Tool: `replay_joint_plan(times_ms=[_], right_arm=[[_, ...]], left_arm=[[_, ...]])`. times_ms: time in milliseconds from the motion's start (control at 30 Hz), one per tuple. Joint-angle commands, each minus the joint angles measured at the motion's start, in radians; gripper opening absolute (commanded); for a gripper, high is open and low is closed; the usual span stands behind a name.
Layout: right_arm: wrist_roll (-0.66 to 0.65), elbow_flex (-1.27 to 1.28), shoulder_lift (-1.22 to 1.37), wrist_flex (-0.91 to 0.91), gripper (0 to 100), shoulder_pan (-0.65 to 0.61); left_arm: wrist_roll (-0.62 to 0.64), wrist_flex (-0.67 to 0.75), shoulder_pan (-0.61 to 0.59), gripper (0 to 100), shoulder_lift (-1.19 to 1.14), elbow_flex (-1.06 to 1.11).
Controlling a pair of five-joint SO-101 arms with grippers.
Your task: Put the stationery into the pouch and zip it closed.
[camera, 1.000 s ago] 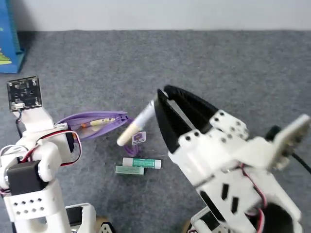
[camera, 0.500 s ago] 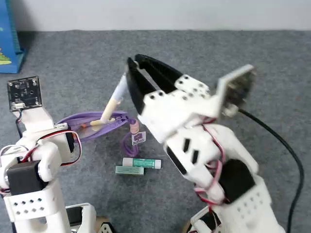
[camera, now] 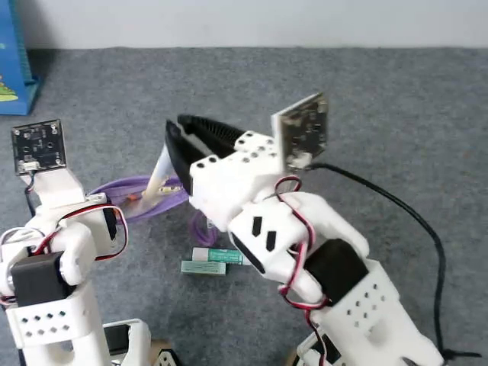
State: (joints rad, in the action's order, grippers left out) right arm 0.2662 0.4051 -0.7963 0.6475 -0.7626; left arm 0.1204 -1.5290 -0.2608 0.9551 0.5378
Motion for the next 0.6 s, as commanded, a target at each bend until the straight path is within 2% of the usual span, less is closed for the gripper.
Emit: replay_joint_plan(times_ms=[0,167,367,567], right_arm=[[-0.009,0.014,0.005,0.073,4.3,-0.036],[-0.009,0.02,-0.007,0.189,23.2,-0.067],[-0.009,0.015,-0.145,0.291,24.4,-0.041],[0.0,0.029,-0.168,0.536,24.4,0.022]], left_arm=[[-0.003,0.003,0.011,1,-0.002,-0.001],[-0.003,0.003,0.011,1,-0.002,-0.001],[-0.003,0.003,0.003,1,-0.002,-0.001],[-0.003,0.005,-0.048,1,-0.002,-0.008]])
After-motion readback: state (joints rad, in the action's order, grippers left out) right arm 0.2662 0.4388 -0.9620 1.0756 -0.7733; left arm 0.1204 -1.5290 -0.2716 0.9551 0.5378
